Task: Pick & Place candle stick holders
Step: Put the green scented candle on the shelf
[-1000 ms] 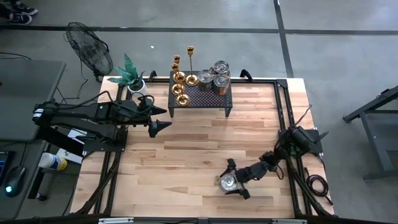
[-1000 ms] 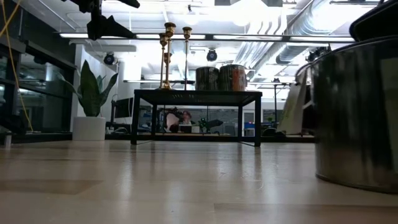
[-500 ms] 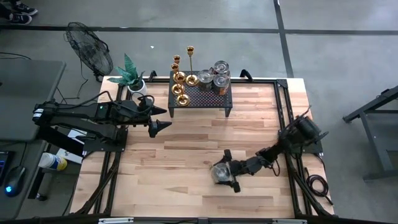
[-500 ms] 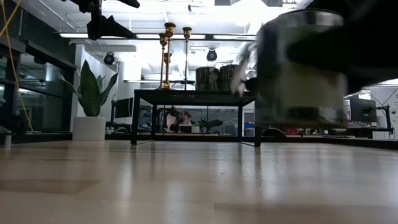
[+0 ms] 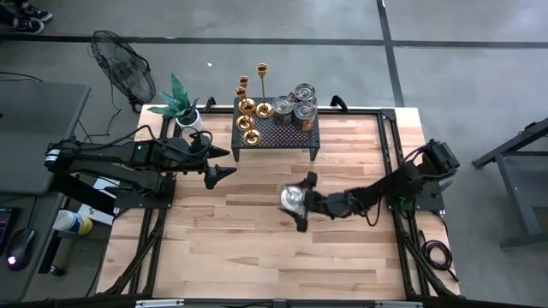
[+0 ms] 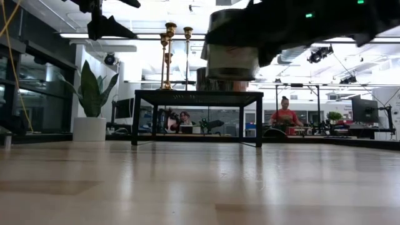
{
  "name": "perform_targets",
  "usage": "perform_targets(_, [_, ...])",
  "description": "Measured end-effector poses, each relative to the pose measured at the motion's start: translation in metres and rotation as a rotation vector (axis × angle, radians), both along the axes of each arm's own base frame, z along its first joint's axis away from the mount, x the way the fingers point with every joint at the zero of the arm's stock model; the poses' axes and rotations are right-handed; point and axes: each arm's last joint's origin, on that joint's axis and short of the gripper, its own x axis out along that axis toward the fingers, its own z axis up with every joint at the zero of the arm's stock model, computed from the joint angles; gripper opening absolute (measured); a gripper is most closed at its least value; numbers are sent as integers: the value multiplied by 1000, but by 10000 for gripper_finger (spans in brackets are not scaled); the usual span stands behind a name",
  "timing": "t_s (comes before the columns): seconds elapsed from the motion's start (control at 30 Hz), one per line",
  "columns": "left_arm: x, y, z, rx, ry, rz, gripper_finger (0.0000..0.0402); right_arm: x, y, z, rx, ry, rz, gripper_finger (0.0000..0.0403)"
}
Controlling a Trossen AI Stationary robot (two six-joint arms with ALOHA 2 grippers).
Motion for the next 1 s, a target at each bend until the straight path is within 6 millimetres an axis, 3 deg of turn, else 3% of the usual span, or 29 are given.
perform_targets(0.37, [0,0,0,0,0,0,374,30,-52,29,31,-61,-390,347])
perform_targets(0.7, [0,0,0,0,0,0,374,54,-111,54,71,-54,-575,349])
perform_targets(1.0, [0,0,0,0,0,0,374,76,-128,51,79,-55,-611,349])
